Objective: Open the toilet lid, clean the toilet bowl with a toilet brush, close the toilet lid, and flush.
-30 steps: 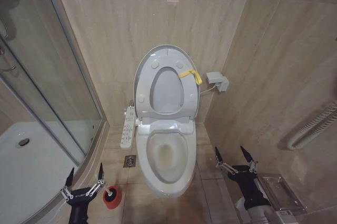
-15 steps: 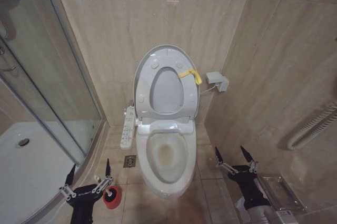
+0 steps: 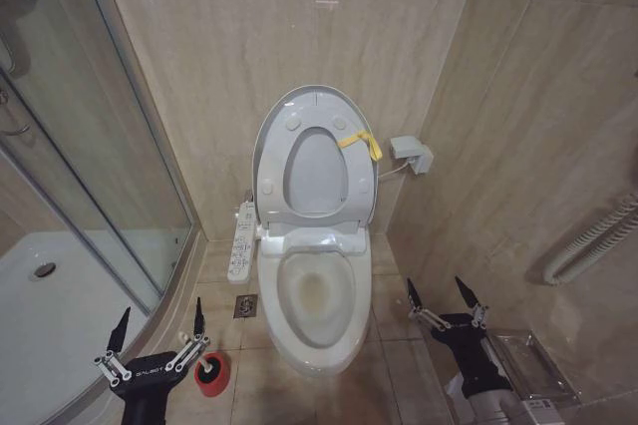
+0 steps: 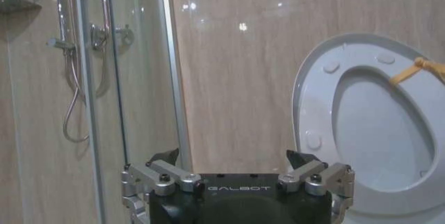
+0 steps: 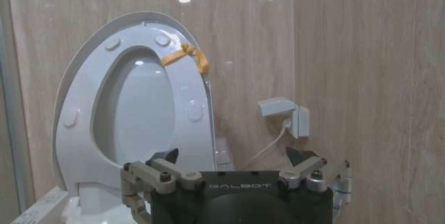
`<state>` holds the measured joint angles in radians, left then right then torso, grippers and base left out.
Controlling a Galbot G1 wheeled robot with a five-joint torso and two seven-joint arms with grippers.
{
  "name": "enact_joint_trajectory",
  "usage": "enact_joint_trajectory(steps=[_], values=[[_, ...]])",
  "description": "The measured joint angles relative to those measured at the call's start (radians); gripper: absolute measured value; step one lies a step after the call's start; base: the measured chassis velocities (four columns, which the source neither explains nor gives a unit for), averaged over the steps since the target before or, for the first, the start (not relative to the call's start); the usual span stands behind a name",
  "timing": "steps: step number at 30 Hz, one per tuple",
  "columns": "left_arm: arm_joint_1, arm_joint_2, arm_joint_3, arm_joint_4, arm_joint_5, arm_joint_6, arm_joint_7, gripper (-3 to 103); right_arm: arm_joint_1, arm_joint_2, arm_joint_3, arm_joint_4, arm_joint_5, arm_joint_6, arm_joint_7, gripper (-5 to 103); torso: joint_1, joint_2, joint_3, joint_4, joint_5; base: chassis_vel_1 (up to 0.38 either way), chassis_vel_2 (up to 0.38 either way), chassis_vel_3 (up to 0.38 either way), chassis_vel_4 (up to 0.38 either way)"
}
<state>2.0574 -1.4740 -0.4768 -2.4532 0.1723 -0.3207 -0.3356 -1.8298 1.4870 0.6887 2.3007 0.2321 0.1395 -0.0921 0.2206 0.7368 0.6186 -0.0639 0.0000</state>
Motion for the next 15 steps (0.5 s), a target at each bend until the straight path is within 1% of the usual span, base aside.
enact_joint_trajectory(steps=[7, 10, 12, 13, 14, 15], values=[[0.007, 0.008, 0.011, 0.002, 0.011, -0.009, 0.002, 100, 0.000, 0.000, 0.000, 0.000, 0.000, 0.000, 0.000, 100, 0.000, 0.000, 0.000, 0.0000, -0.0001, 0.000, 0.000, 0.000, 0.000], [0.012, 0.006, 0.013, -0.002, 0.012, -0.001, -0.004, 100, 0.000, 0.000, 0.000, 0.000, 0.000, 0.000, 0.000, 100, 0.000, 0.000, 0.000, 0.0000, -0.0001, 0.000, 0.000, 0.000, 0.000], [0.022, 0.006, 0.014, -0.020, 0.005, 0.038, -0.008, 100, 0.000, 0.000, 0.000, 0.000, 0.000, 0.000, 0.000, 100, 0.000, 0.000, 0.000, 0.0001, -0.0001, 0.000, 0.000, 0.000, 0.000], [0.023, 0.008, 0.011, -0.027, 0.001, 0.049, -0.007, 100, 0.000, 0.000, 0.000, 0.000, 0.000, 0.000, 0.000, 100, 0.000, 0.000, 0.000, 0.0001, -0.0001, 0.000, 0.000, 0.000, 0.000], [0.023, 0.008, 0.011, -0.027, 0.001, 0.049, -0.007, 100, 0.000, 0.000, 0.000, 0.000, 0.000, 0.000, 0.000, 100, 0.000, 0.000, 0.000, 0.0001, -0.0001, 0.000, 0.000, 0.000, 0.000], [0.025, 0.013, 0.003, -0.035, -0.005, 0.065, -0.002, 100, 0.000, 0.000, 0.000, 0.000, 0.000, 0.000, 0.000, 100, 0.000, 0.000, 0.000, 0.0001, -0.0001, 0.000, 0.000, 0.000, 0.000]])
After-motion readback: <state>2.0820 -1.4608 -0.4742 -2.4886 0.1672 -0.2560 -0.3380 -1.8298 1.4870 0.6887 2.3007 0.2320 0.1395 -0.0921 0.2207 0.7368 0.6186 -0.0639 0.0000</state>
